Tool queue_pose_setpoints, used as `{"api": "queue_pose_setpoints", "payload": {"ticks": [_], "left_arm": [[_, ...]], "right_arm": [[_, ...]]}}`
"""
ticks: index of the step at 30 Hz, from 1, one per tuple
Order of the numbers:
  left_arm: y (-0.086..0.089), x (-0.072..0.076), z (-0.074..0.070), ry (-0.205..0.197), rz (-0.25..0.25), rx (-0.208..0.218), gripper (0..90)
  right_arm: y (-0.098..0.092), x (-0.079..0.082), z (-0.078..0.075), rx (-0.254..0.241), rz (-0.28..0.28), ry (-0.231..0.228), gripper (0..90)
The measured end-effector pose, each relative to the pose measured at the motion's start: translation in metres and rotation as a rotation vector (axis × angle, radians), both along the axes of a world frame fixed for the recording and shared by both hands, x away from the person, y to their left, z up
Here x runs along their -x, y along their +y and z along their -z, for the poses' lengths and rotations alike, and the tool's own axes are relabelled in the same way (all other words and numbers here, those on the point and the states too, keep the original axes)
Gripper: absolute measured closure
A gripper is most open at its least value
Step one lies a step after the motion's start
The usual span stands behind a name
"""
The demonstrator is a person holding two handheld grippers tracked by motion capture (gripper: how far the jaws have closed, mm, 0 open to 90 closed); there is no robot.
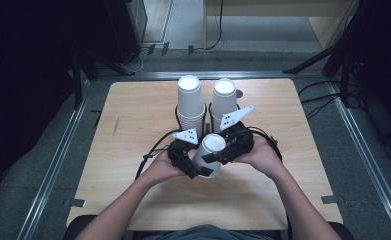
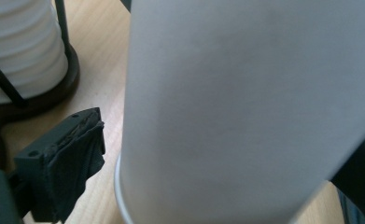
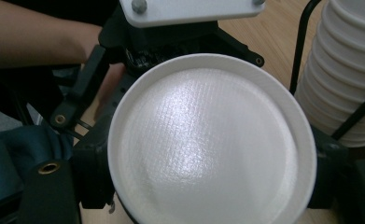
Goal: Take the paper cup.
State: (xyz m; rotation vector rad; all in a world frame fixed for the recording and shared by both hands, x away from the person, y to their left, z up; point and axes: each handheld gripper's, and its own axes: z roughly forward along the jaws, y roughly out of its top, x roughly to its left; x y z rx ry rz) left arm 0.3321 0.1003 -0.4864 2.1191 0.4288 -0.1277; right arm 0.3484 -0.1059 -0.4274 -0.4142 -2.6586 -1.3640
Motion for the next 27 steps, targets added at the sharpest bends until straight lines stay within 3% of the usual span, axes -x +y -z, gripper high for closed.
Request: {"api": "queue_pose_setpoints", "payload": {"ticks": [1, 3, 5, 11, 19, 27], "left_arm": [[0.001, 0.002, -0.001, -0.019, 0.001, 0.018, 10.3], [0.001, 0.004, -0.004, -0.060, 0.003, 0.027, 11.5], [0.000, 0.005, -0.005, -0.067, 0.006, 0.017, 13.6], [-0.005, -0.003, -0.003, -0.003, 0.064, -0.052, 16.1], [-0.001, -0.003, -0.010, -0.021, 0.063, -0.073, 17.5], [0.004, -0.005, -0.014, -0.018, 0.068, -0.092, 18.5]], "right_arm": [[-0.001, 0.000, -0.001, -0.002, 0.013, 0.001, 23.3], [-0.002, -0.001, -0.001, -0.011, 0.015, 0.010, 23.4], [-0.005, -0.003, 0.000, -0.028, 0.015, 0.021, 23.5], [-0.004, -0.005, 0.008, 0.011, 0.018, 0.071, 23.0], [-0.008, -0.007, 0.005, -0.042, 0.014, 0.081, 16.4], [-0.015, -0.004, 0.005, 0.007, 0.015, 0.031, 16.4]]}}
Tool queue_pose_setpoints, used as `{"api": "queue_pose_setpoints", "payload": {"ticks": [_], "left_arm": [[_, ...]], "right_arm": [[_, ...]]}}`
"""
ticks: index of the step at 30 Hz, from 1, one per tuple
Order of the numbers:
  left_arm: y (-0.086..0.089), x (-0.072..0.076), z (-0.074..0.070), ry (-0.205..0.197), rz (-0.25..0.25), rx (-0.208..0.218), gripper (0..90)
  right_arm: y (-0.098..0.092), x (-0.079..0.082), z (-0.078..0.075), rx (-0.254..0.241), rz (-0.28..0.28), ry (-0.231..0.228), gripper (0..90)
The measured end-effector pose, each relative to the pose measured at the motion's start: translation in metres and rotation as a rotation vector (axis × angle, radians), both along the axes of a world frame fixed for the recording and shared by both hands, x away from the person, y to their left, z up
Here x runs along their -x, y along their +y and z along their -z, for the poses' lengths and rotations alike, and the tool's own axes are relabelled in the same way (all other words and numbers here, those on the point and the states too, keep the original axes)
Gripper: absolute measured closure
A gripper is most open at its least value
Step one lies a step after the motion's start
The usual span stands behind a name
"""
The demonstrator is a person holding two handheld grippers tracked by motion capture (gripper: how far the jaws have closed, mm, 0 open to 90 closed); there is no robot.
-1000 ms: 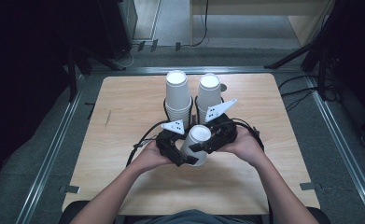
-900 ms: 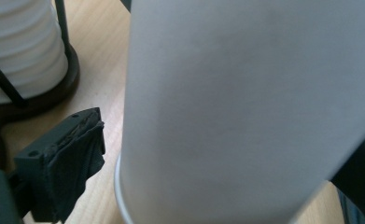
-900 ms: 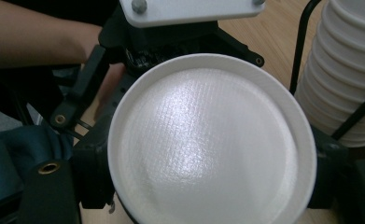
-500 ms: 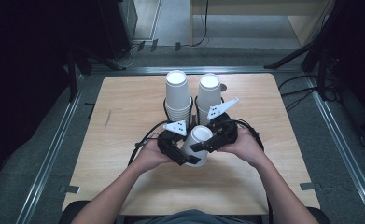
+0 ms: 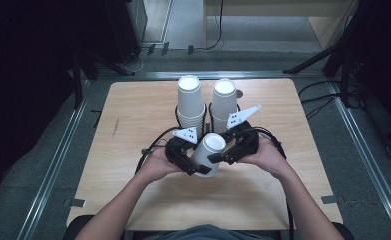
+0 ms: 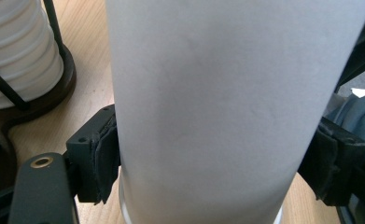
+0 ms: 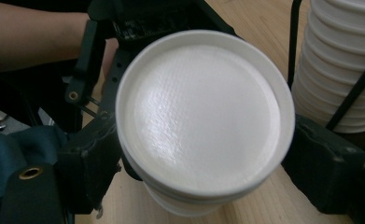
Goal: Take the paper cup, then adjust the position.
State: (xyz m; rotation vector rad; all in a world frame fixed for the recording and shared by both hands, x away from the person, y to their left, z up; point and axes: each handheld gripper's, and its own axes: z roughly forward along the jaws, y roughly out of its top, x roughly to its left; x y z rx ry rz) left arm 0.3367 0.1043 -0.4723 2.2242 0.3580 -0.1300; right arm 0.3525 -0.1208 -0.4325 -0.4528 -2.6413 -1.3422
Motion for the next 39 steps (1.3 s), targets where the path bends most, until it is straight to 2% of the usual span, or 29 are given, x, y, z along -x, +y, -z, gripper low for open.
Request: {"api": "queue_pose_setpoints", "payload": {"ticks": [6, 12, 21, 27, 31, 39], "left_arm": [[0.009, -0.002, -0.005, -0.003, -0.015, 0.008, 18.7], [0.019, -0.003, -0.011, 0.003, -0.026, -0.003, 18.8], [0.029, -0.003, -0.015, -0.013, -0.045, -0.078, 18.7], [0.033, -0.005, -0.017, -0.009, -0.058, -0.127, 18.7], [0.033, -0.007, -0.016, 0.002, -0.051, -0.177, 18.6], [0.028, -0.012, -0.013, 0.002, -0.023, -0.264, 18.5]], "right_arm": [[-0.003, 0.003, 0.000, 0.029, -0.016, -0.031, 16.4], [-0.006, 0.003, 0.004, 0.037, -0.026, -0.024, 16.4], [-0.006, 0.003, 0.015, 0.093, -0.041, -0.015, 16.6], [-0.007, 0.006, 0.023, 0.133, -0.042, -0.049, 17.5], [-0.009, 0.006, 0.027, 0.131, -0.036, -0.042, 18.7], [-0.007, 0.004, 0.038, 0.166, -0.041, -0.043, 19.2]]}}
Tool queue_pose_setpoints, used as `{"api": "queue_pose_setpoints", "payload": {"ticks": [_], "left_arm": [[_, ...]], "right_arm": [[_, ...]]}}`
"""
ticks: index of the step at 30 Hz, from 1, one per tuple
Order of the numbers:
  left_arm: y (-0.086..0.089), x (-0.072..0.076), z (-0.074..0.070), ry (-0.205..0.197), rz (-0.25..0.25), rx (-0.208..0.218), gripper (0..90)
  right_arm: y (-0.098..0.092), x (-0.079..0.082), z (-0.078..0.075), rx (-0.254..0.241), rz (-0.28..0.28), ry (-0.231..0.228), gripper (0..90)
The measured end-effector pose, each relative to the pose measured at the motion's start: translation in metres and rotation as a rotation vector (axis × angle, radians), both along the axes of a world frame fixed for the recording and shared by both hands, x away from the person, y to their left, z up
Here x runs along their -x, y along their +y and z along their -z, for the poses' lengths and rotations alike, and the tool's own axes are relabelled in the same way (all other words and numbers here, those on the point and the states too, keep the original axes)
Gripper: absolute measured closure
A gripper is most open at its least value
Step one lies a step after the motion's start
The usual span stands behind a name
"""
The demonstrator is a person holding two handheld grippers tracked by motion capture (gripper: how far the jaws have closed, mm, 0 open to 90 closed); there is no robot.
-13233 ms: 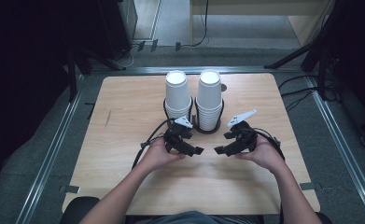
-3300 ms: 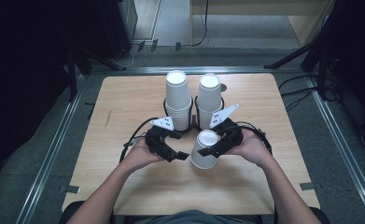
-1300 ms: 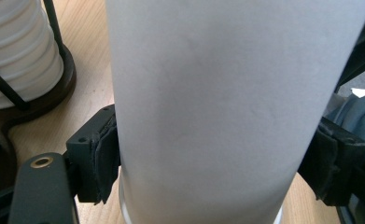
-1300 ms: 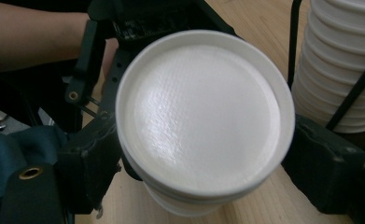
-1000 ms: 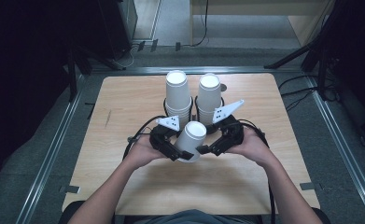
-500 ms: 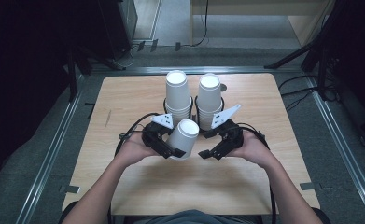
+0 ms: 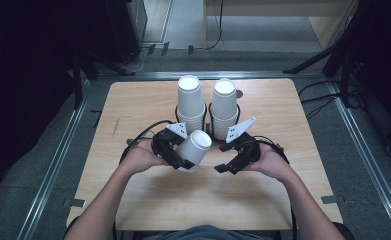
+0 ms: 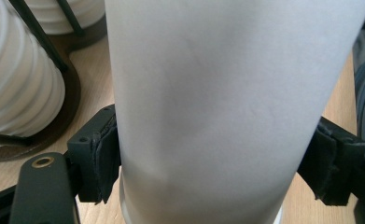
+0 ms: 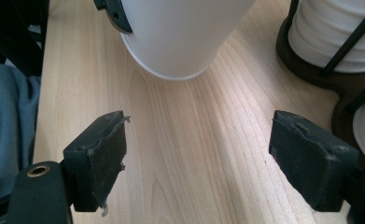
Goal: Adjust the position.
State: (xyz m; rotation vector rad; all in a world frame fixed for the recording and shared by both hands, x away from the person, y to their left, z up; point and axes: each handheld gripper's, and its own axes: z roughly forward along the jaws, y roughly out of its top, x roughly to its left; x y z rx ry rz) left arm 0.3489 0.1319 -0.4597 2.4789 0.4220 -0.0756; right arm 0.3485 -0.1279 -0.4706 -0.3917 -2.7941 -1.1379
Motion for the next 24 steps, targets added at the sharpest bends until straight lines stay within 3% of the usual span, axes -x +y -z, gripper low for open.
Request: {"api": "queue_pose_setpoints", "payload": {"ticks": [12, 24], "left_arm": [[-0.015, 0.000, 0.010, 0.009, 0.030, -0.126, 18.1], [-0.038, 0.006, 0.019, 0.038, 0.107, -0.164, 17.9]], "right_arm": [[0.001, -0.003, 0.007, -0.001, -0.014, -0.005, 19.8], [0.009, 0.002, 0.004, -0.012, -0.047, -0.029, 19.3]]}}
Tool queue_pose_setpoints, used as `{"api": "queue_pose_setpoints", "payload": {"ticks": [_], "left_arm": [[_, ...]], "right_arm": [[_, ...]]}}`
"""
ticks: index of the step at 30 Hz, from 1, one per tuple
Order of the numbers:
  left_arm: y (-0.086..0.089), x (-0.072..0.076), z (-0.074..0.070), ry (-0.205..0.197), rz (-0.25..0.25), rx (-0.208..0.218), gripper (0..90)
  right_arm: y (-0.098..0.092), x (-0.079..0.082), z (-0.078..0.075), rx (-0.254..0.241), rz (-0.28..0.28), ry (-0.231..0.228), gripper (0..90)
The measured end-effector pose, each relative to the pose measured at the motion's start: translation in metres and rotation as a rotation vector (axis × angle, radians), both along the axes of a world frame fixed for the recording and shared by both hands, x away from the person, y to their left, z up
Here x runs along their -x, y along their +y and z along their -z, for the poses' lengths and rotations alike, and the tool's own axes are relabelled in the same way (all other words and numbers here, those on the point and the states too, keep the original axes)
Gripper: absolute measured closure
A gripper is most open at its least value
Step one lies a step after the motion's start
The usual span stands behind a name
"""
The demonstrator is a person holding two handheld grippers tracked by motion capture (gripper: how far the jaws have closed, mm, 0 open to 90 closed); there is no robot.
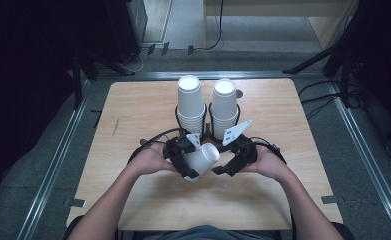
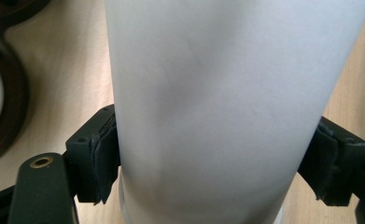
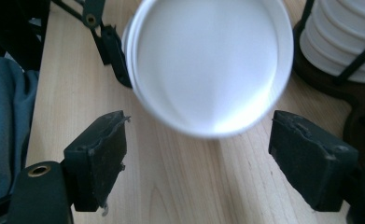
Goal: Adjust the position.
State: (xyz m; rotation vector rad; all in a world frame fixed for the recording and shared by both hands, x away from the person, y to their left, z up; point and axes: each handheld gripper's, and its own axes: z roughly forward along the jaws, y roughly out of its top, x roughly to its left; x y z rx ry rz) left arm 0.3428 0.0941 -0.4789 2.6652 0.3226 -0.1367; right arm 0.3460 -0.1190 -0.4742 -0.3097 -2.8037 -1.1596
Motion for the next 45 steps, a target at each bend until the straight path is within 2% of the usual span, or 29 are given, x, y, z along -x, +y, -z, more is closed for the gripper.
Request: {"api": "queue_pose_setpoints", "payload": {"ticks": [6, 10, 13, 18, 19, 21, 23, 25, 27, 32, 34, 36, 37, 38, 41, 45], "left_arm": [[-0.008, 0.005, 0.000, 0.003, 0.045, 0.008, 17.5], [-0.011, 0.009, -0.001, -0.003, 0.069, 0.012, 17.4], [-0.012, 0.010, -0.001, -0.010, 0.079, 0.012, 17.1], [-0.010, 0.011, -0.001, -0.004, 0.075, 0.035, 15.1], [-0.009, 0.011, -0.001, -0.002, 0.066, 0.046, 14.4], [-0.007, 0.012, -0.002, -0.028, 0.053, 0.072, 12.7], [-0.004, 0.011, -0.004, -0.033, 0.021, 0.105, 4.9], [-0.002, 0.011, -0.006, -0.044, 0.002, 0.118, 0.0], [0.000, 0.011, -0.007, -0.042, -0.007, 0.156, 0.0], [0.006, 0.010, -0.011, -0.073, -0.030, 0.199, 0.0], [0.009, 0.010, -0.012, -0.070, -0.039, 0.231, 0.0], [0.012, 0.008, -0.013, -0.043, -0.047, 0.257, 0.0], [0.013, 0.008, -0.014, -0.051, -0.060, 0.267, 0.0], [0.015, 0.008, -0.014, -0.037, -0.063, 0.278, 0.0], [0.018, 0.008, -0.013, -0.036, -0.076, 0.306, 0.0], [0.019, 0.012, -0.012, -0.066, -0.074, 0.349, 0.0]], "right_arm": [[0.008, 0.003, -0.003, -0.005, -0.038, -0.006, 18.5], [0.014, 0.005, -0.003, 0.020, -0.058, 0.011, 17.9], [0.016, 0.006, -0.004, 0.018, -0.090, 0.006, 22.7], [0.018, 0.008, -0.007, 0.033, -0.087, 0.021, 23.5], [0.018, 0.008, -0.008, 0.035, -0.086, 0.023, 23.4], [0.017, 0.008, -0.009, 0.027, -0.091, 0.003, 23.3], [0.015, 0.007, -0.011, 0.015, -0.080, 0.001, 23.2], [0.011, 0.006, -0.013, 0.002, -0.068, 0.007, 23.2], [0.007, 0.005, -0.015, -0.012, -0.055, 0.010, 23.2], [-0.001, 0.003, -0.019, -0.048, -0.034, 0.009, 23.1], [-0.004, 0.003, -0.020, -0.060, -0.031, 0.014, 23.0], [-0.007, 0.003, -0.022, -0.071, -0.024, 0.009, 23.0], [-0.008, 0.003, -0.022, -0.080, -0.025, 0.014, 23.0], [-0.010, 0.003, -0.023, -0.087, -0.021, 0.011, 23.0], [-0.013, 0.003, -0.026, -0.103, -0.013, 0.013, 23.0], [-0.015, 0.003, -0.030, -0.145, -0.011, 0.017, 23.0]]}}
